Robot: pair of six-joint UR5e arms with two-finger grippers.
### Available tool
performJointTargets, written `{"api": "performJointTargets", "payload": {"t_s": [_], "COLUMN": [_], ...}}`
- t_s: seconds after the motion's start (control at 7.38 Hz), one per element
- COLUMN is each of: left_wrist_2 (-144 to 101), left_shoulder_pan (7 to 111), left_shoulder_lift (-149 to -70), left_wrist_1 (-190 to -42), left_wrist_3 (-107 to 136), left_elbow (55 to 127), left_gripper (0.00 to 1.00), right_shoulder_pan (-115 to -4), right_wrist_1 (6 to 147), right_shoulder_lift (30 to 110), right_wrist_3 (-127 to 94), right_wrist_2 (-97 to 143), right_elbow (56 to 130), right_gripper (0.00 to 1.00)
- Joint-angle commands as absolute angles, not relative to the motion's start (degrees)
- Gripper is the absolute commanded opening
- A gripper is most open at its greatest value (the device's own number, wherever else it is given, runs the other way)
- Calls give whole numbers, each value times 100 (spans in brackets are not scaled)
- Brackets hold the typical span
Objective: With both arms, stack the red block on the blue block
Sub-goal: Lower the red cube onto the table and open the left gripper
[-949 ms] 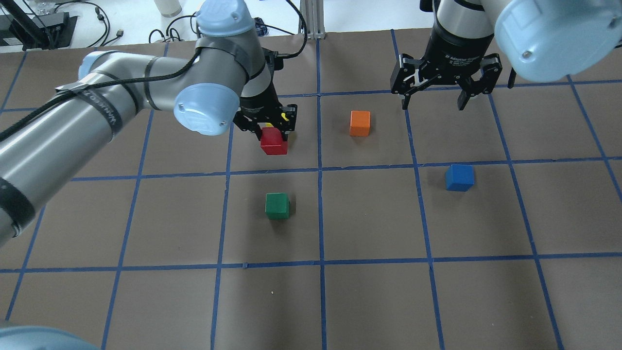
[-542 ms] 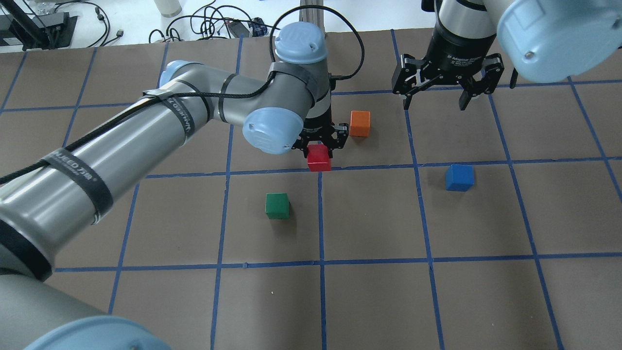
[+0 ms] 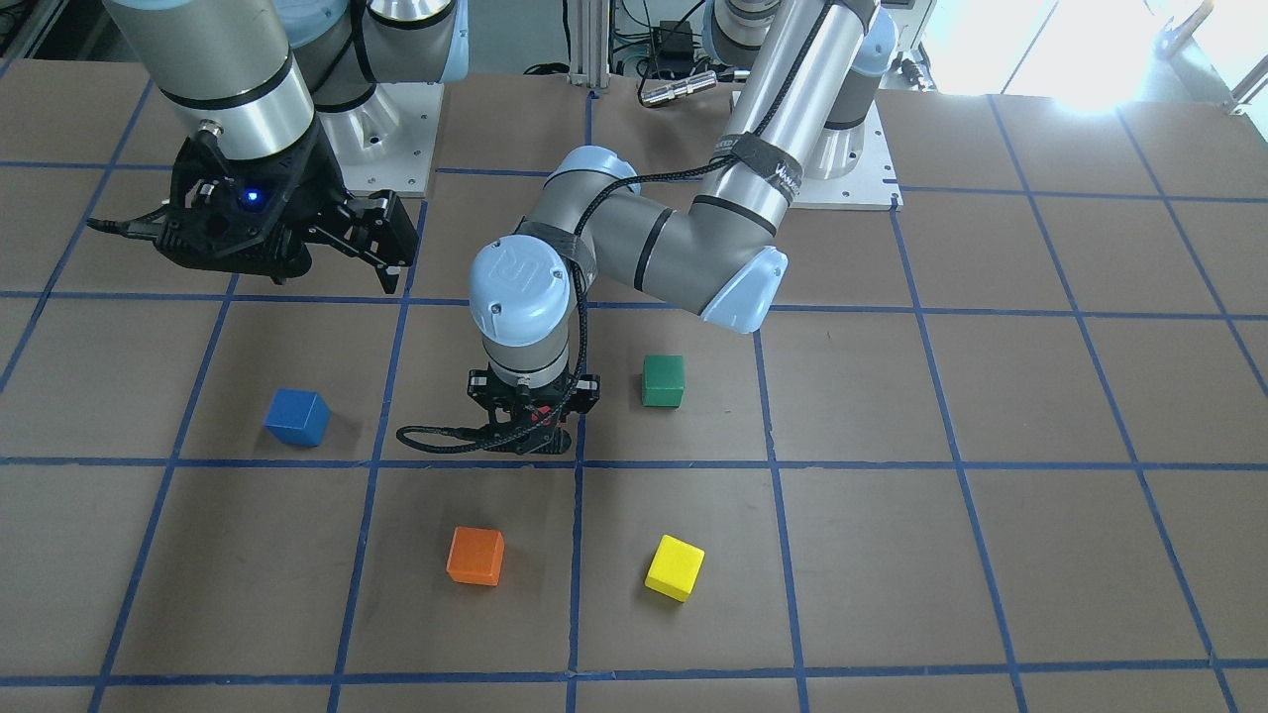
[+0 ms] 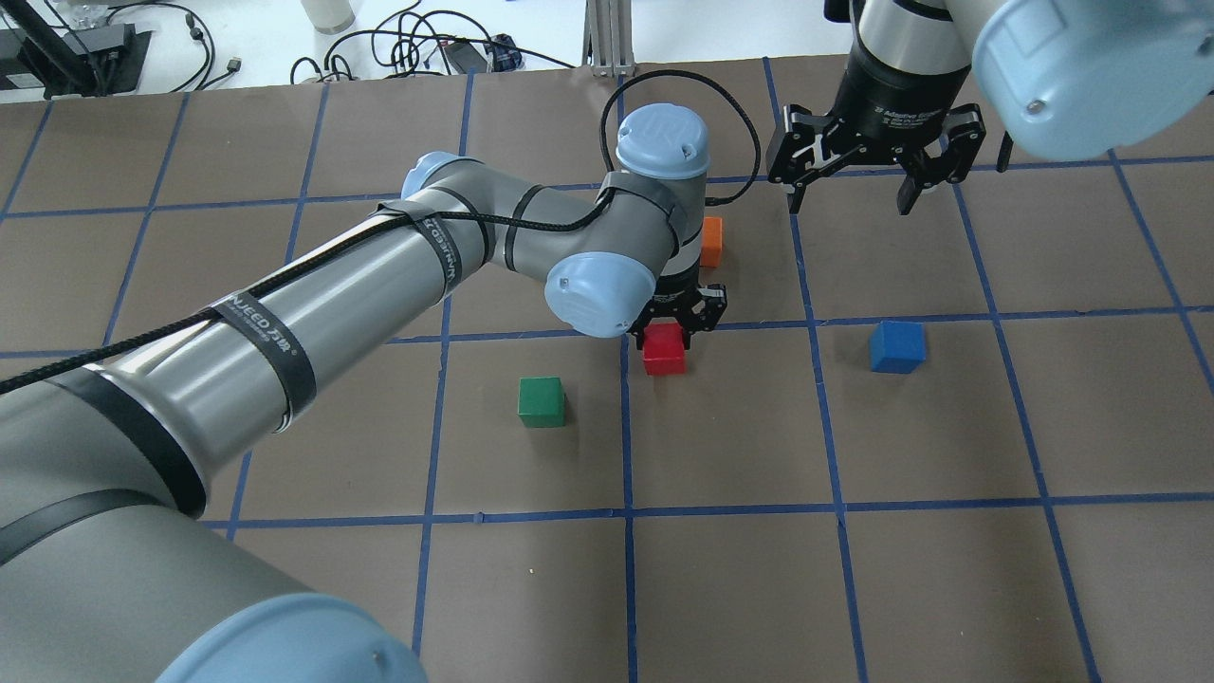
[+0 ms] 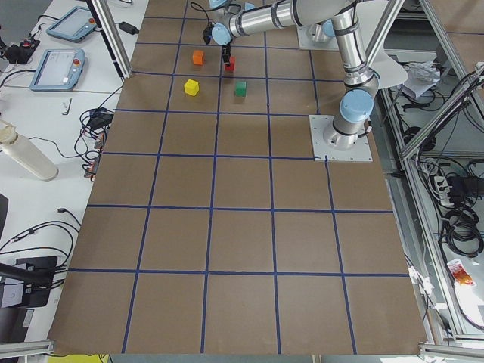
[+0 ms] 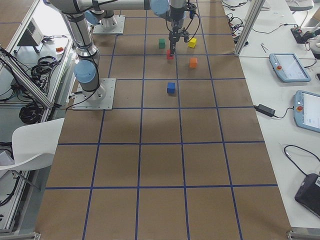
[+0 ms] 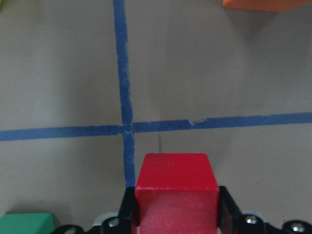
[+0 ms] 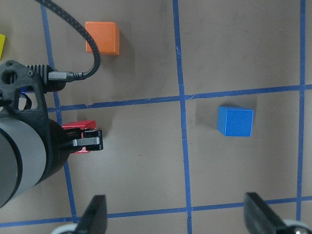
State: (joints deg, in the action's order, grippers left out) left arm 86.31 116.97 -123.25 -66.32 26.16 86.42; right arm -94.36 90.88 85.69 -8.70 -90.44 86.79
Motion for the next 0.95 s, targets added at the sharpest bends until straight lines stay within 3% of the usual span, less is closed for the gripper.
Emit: {"api": "performJointTargets", "payload": {"t_s": [0.0,0.27,0.81], "left_wrist_2": [8631,8666,8701], "left_shoulder_pan": [11725,11716,10709], "left_shoulder_lift": [-12401,-12393,-11517], "left_wrist_1": [-6618,-6618,-7116], "left_wrist_3": [3275,3243,1805], "left_elbow": [8648,8631,8648], "left_gripper": [68,97,100], "right_shoulder_pan": [-9439,-9431,-9527], "right_wrist_1": [9088,9088,9088], "right_shoulder_lift": [8569,8569,8561], "right_wrist_3": [-870,-870,-984], "right_wrist_2": [-9053,-9061,-8913], "right_elbow": [8675,8675,8884], "right_gripper": [100,100,100]}}
